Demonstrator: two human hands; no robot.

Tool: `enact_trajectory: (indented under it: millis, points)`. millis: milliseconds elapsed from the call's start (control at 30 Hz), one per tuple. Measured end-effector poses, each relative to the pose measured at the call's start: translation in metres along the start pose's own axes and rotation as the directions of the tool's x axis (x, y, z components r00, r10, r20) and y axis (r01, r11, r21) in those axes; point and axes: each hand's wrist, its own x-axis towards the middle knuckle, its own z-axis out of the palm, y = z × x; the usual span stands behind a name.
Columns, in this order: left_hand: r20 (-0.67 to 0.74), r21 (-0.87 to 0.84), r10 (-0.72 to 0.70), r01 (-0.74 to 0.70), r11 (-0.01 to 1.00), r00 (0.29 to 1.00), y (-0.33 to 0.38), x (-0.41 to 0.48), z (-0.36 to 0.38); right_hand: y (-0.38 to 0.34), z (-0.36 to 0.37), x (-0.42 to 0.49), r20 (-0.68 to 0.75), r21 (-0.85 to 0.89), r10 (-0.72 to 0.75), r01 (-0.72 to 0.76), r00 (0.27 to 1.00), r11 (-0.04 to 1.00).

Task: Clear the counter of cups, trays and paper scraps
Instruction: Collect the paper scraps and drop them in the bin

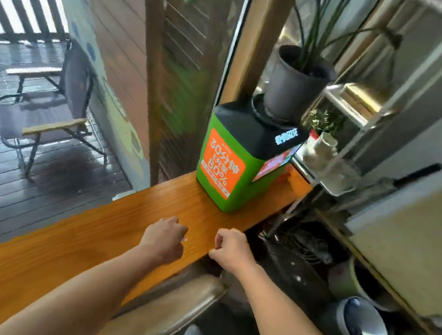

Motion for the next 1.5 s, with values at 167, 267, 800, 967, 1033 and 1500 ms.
enact_trajectory:
  millis: [167,267,800,967,1033,1500]
  points:
    - [0.075,-0.058,0.066,-0.061,0.996,0.995,0.084,0.042,0.011,0.070,-0.036,-0.009,-0.105,0.113,0.070,-0.058,0.992,0.992]
    - [0.074,-0.079,0.075,-0.069,0.994,0.994,0.135,0.067,0.027,0.123,-0.051,-0.010,-0.115,0.152,0.103,-0.085,0.988,0.985]
    - [0.311,-0.231,-0.017,0.092,0.969,0.950,0.243,0.186,0.201,0.313,0.022,0.074,-0.049,0.292,0.170,-0.149,0.984,0.945]
    - [0.346,-0.235,-0.111,0.201,0.951,0.932,0.228,0.251,0.305,0.375,0.112,0.145,-0.019,0.355,0.251,-0.228,0.968,0.906]
    - [0.372,-0.225,-0.130,0.225,0.948,0.919,0.223,0.269,0.346,0.400,0.149,0.162,0.040,0.389,0.309,-0.300,0.950,0.871]
    - [0.525,-0.051,-0.107,0.156,0.986,0.845,0.214,0.272,0.388,0.461,0.178,0.137,0.125,0.473,0.663,-0.632,0.738,0.614]
